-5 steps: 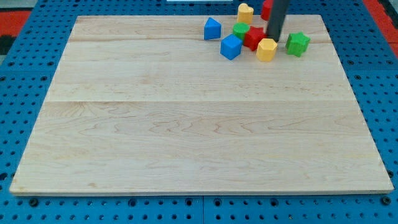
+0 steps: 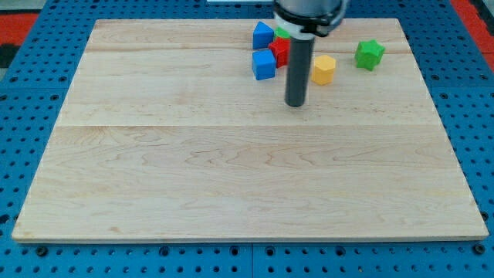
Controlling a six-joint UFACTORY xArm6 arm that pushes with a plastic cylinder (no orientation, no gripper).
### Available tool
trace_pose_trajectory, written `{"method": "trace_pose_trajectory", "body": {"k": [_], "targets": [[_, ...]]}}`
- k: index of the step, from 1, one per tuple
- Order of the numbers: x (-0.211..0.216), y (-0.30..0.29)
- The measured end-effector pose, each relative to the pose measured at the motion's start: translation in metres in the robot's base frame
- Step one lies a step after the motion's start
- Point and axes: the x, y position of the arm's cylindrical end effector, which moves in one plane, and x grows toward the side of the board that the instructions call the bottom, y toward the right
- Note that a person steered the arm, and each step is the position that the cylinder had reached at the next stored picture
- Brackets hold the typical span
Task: Push green star along with yellow hexagon slightly left
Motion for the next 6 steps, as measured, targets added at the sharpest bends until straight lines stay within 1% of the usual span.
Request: {"method": "trace_pose_trajectory", "body": {"k": [2,3,5,6], "targets": [[-0.007,0.102],[-0.036,0.135],[-0.124,0.175],[-0.119,0.150]]}}
